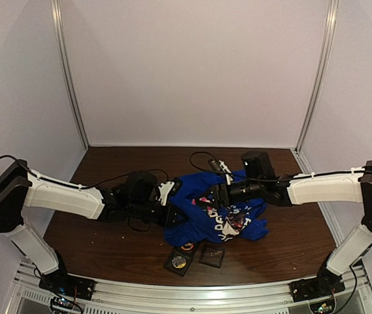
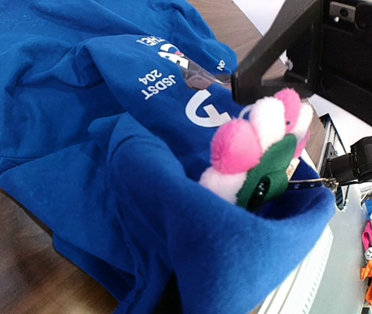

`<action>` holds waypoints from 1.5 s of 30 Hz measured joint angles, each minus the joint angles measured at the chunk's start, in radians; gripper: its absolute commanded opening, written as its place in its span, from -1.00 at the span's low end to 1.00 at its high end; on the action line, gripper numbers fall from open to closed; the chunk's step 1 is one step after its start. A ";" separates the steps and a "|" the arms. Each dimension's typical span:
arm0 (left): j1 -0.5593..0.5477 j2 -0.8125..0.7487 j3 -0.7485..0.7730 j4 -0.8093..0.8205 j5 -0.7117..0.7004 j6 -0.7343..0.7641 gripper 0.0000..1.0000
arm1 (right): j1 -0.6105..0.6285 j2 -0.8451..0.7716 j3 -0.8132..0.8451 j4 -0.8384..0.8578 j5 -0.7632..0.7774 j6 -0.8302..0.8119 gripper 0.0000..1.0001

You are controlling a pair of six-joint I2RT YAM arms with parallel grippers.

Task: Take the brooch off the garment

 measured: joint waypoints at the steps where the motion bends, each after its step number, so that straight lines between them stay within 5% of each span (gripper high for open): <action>1: 0.000 0.000 0.000 0.000 0.000 0.000 -1.00 | -0.001 0.000 0.011 -0.014 0.013 -0.004 0.19; 16: 0.000 -0.001 -0.002 0.000 -0.004 0.000 -1.00 | -0.003 0.025 0.027 -0.070 0.072 -0.010 -0.55; 21: 0.000 -0.014 -0.014 -0.002 -0.025 -0.002 -1.00 | -0.003 0.039 0.027 -0.074 0.070 -0.002 -0.99; 26: 0.000 -0.016 -0.029 -0.008 -0.052 -0.016 -1.00 | -0.005 0.037 0.026 -0.068 0.066 0.008 -1.00; 45: 0.000 -0.169 -0.061 -0.051 -0.083 -0.014 0.32 | -0.008 -0.046 -0.031 -0.012 0.021 0.010 -1.00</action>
